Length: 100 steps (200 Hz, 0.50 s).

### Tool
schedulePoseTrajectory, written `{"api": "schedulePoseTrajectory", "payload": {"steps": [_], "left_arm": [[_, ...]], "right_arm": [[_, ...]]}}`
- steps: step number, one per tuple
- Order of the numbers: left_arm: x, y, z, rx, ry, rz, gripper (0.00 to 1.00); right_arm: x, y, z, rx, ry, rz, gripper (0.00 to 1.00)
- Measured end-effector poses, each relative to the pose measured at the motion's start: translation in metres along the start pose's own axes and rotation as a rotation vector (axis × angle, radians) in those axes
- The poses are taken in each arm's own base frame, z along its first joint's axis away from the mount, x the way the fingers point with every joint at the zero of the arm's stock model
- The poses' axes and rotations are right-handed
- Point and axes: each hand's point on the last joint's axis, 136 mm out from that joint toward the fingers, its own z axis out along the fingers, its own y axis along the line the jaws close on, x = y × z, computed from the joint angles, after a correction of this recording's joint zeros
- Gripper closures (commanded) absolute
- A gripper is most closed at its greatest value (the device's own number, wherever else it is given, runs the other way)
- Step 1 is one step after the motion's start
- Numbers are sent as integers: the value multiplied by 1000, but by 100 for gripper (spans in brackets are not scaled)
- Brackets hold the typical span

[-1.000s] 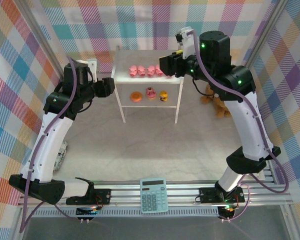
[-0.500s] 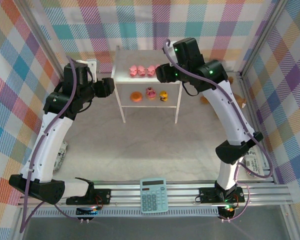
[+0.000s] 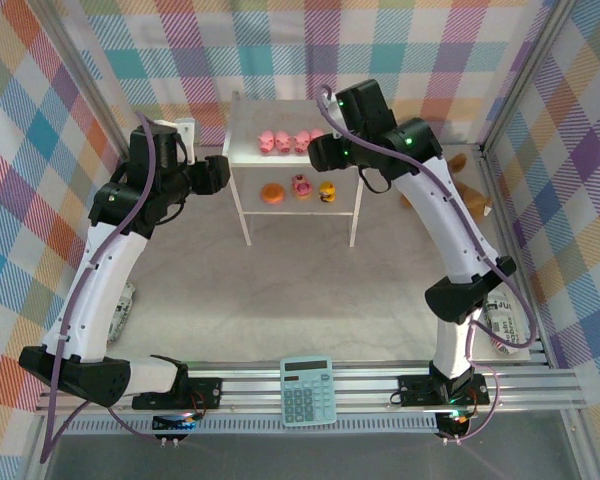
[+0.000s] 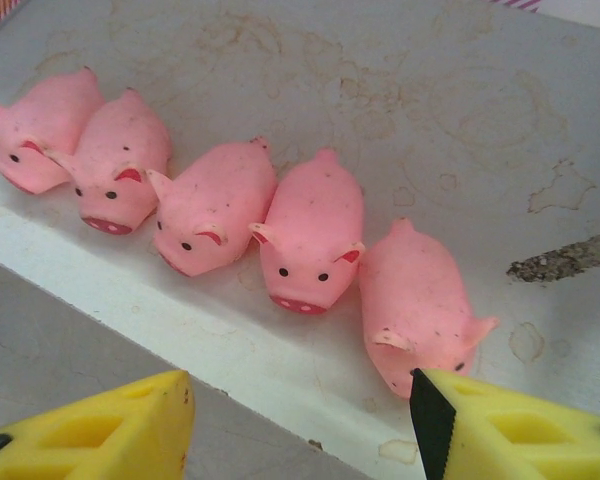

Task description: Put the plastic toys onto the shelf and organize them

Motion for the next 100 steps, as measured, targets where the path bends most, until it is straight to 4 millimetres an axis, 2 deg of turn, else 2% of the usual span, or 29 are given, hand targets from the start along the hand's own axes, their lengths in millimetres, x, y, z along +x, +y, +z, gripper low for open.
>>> {"api": "schedulePoseTrajectory", "payload": {"steps": [100], "left_arm": [[-1, 2, 0, -5, -1, 6, 36]], "right_arm": [[3, 2, 11, -3, 24, -3, 39]]}}
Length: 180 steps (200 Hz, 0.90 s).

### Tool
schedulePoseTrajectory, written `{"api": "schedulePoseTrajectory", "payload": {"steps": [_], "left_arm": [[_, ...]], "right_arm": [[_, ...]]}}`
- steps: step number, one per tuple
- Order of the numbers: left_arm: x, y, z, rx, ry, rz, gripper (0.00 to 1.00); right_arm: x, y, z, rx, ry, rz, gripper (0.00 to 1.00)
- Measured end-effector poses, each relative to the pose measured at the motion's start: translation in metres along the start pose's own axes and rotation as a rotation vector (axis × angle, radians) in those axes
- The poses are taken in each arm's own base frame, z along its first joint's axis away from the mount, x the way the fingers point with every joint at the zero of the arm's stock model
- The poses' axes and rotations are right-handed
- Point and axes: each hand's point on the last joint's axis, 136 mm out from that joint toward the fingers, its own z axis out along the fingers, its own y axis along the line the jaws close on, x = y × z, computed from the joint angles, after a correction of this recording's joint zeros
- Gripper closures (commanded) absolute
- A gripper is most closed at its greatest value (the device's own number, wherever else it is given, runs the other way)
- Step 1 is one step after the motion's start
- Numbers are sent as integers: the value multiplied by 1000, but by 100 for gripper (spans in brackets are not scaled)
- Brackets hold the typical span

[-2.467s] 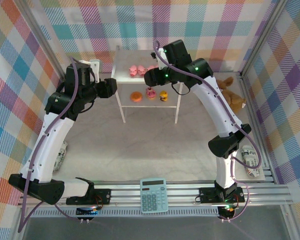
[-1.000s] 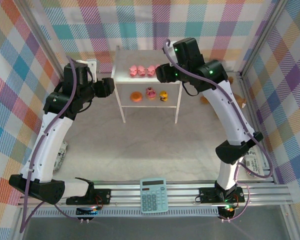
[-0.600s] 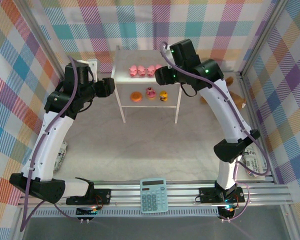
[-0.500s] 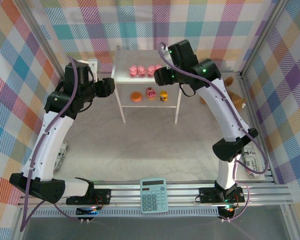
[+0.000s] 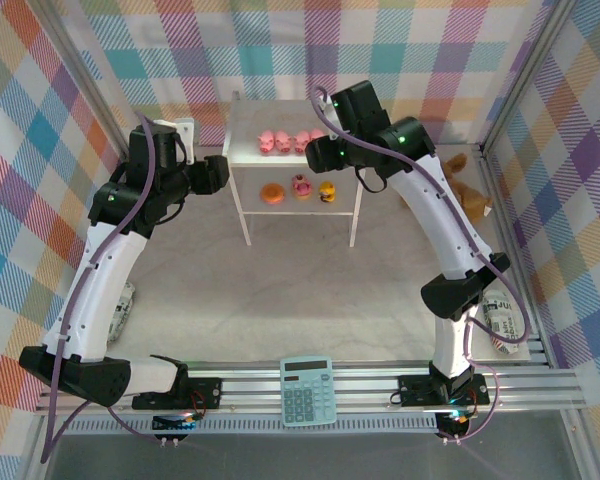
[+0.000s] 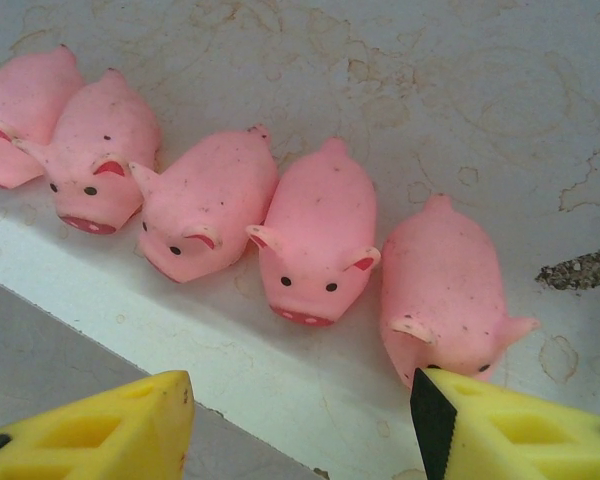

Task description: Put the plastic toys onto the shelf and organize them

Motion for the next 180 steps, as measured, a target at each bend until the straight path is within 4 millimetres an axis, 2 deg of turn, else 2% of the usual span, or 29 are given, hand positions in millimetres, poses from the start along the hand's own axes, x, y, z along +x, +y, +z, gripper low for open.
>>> {"api": "schedulePoseTrajectory", "payload": {"steps": [77, 118, 148, 167, 180], "left_arm": [[0, 2, 0, -4, -1, 7, 36], [-1, 4, 0, -8, -1, 4, 36], [-1, 5, 0, -12, -2, 2, 35], [-1, 8, 0, -20, -2, 0, 35], [-2, 12, 0, -29, -2, -3, 33]], "right_arm": [[-5, 3, 1, -15, -18, 2, 39], [-14, 14, -5, -83, -67, 4, 38], [-25, 19, -41, -137, -173, 6, 38], [-33, 14, -81, -137, -283, 7, 35], [-38, 1, -117, -103, -363, 18, 33]]}}
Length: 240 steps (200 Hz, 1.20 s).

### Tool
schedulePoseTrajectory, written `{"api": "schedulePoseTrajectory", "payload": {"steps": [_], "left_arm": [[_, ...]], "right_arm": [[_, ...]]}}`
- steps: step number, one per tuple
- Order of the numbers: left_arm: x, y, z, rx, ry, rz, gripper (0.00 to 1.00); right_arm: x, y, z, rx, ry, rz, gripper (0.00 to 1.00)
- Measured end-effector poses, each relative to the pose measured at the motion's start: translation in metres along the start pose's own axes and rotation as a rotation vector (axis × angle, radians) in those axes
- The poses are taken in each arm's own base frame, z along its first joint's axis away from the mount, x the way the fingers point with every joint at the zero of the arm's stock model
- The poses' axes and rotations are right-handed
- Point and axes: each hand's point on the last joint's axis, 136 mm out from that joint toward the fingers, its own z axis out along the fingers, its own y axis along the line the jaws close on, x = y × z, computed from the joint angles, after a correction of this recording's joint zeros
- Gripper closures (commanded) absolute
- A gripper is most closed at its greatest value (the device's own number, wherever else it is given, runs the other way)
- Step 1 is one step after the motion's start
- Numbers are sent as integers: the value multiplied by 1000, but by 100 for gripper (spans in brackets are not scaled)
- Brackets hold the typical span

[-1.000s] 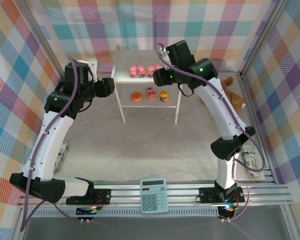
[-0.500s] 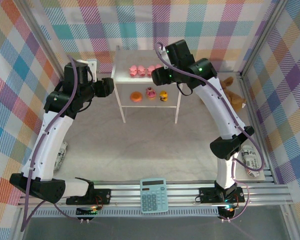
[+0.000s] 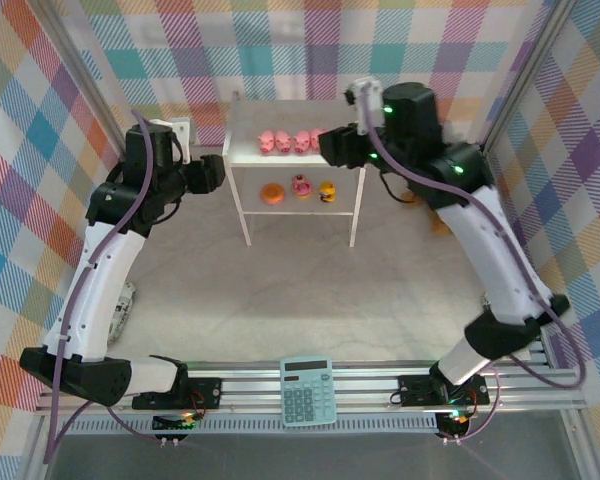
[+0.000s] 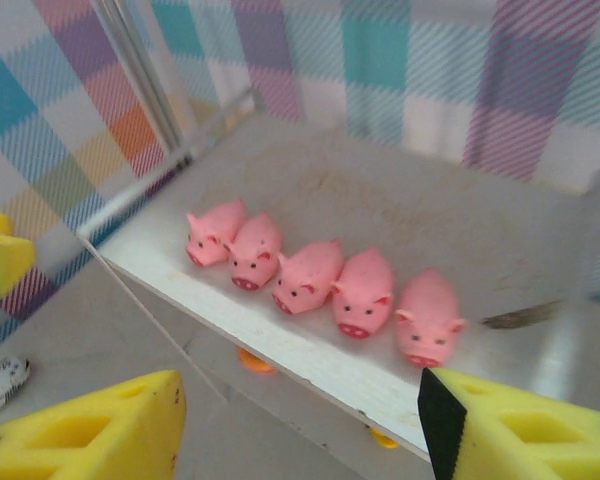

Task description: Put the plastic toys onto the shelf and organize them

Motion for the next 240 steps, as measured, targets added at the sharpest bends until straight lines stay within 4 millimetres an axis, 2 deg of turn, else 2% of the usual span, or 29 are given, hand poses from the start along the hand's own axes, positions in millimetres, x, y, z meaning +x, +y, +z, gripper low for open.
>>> {"api": "schedulePoseTrajectory", "payload": {"steps": [3, 6, 8, 11, 26, 36, 40, 48, 55, 68, 86, 98, 110, 125, 138, 157, 179, 195, 206, 228, 240], "left_arm": [[0, 2, 0, -5, -1, -2, 31], [-1, 3, 0, -8, -2, -4, 20], [-1, 4, -1, -11, -3, -6, 7], [-1, 6, -1, -15, -4, -3, 0], [-3, 22, -4, -50, -15, -28, 0], [-1, 33, -7, -80, -21, -40, 0], [0, 39, -8, -95, -24, -45, 0], [4, 47, -10, -118, -26, -53, 0], [9, 53, -10, -133, -27, -60, 0], [20, 64, -8, -162, -28, -71, 0], [43, 82, -1, -226, -42, -78, 0], [66, 96, 6, -283, -51, -77, 0], [90, 109, 13, -340, -51, -69, 0], [123, 125, 26, -401, -29, -53, 0], [150, 135, 42, -433, 3, -46, 0], [187, 146, 68, -450, 21, -45, 0], [244, 157, 104, -454, 57, -40, 0], [281, 163, 121, -454, 113, -26, 0], [288, 163, 130, -442, 108, -20, 0], [269, 158, 151, -402, -8, -15, 0], [268, 154, 160, -374, -30, -1, 0]], "right_arm": [[-3, -3, -8, 12, -16, 1, 32], [-7, -6, -15, 19, -32, 5, 32], [-9, -10, -21, 31, -44, 6, 31], [-13, -16, -30, 45, -61, 16, 31], [-18, -58, -68, 158, -121, 72, 25], [-7, -94, -93, 266, -136, 126, 18], [0, -107, -100, 310, -138, 144, 12], [21, -131, -114, 396, -120, 186, 0], [44, -149, -120, 454, -90, 231, 1], [87, -170, -125, 517, -28, 306, 1], [150, -197, -120, 580, 65, 418, 1], [194, -210, -111, 607, 134, 489, 1], [230, -216, -105, 622, 202, 539, 1], [255, -217, -101, 623, 248, 574, 1], [257, -218, -98, 618, 241, 578, 1], [249, -223, -95, 615, 194, 568, 1], [250, -228, -89, 615, 177, 562, 1], [255, -231, -84, 616, 181, 563, 1], [260, -233, -81, 619, 183, 564, 1], [272, -239, -76, 634, 172, 560, 1], [283, -242, -73, 643, 161, 554, 1]]}}
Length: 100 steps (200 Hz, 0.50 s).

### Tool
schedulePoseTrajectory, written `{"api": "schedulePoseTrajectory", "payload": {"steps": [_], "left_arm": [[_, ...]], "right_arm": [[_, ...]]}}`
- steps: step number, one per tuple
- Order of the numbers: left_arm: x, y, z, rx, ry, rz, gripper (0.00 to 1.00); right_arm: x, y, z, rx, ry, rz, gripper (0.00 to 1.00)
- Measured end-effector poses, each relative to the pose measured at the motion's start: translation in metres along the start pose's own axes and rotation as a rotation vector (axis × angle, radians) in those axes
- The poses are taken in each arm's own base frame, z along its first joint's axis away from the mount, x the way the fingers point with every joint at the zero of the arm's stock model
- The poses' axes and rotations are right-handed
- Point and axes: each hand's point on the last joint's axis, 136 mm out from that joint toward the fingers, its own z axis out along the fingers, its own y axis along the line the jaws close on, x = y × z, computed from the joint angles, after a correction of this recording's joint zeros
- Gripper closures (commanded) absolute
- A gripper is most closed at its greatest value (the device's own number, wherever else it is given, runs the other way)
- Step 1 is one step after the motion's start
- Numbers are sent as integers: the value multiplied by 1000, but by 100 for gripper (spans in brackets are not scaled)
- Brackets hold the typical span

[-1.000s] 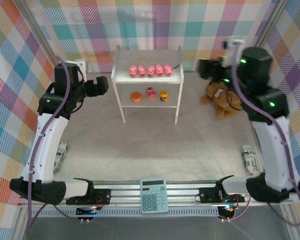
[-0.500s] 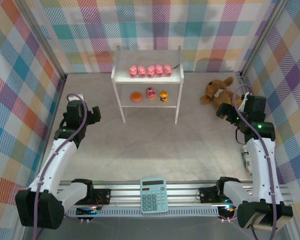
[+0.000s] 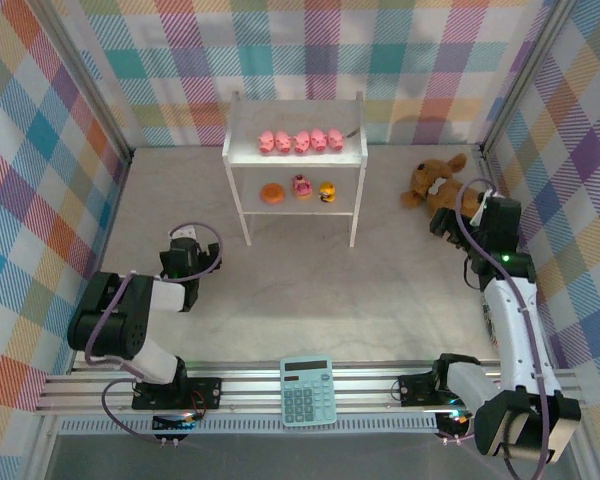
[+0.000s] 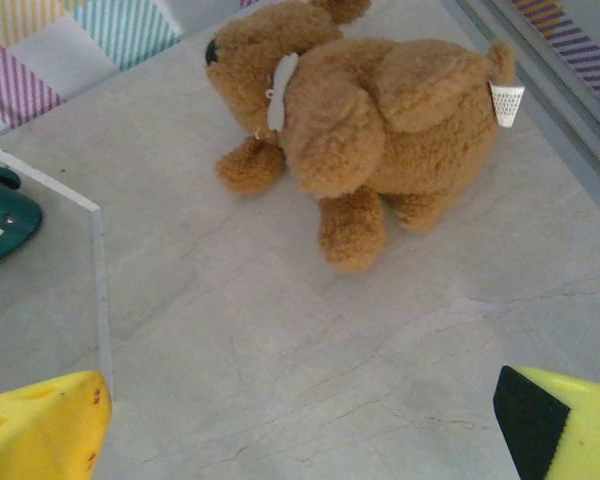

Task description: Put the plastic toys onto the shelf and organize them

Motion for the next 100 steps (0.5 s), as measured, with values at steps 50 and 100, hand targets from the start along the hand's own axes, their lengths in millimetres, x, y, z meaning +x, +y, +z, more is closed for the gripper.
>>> {"api": "schedulePoseTrajectory", "payload": {"steps": [50, 100], "left_arm": [[-26, -15, -2, 63, -119, 18, 0], [-37, -19, -4, 77, -162, 25, 0]], "right_arm": [[36, -8, 36, -67, -135, -45, 1], [89, -20, 97, -72, -101, -95, 1]]}}
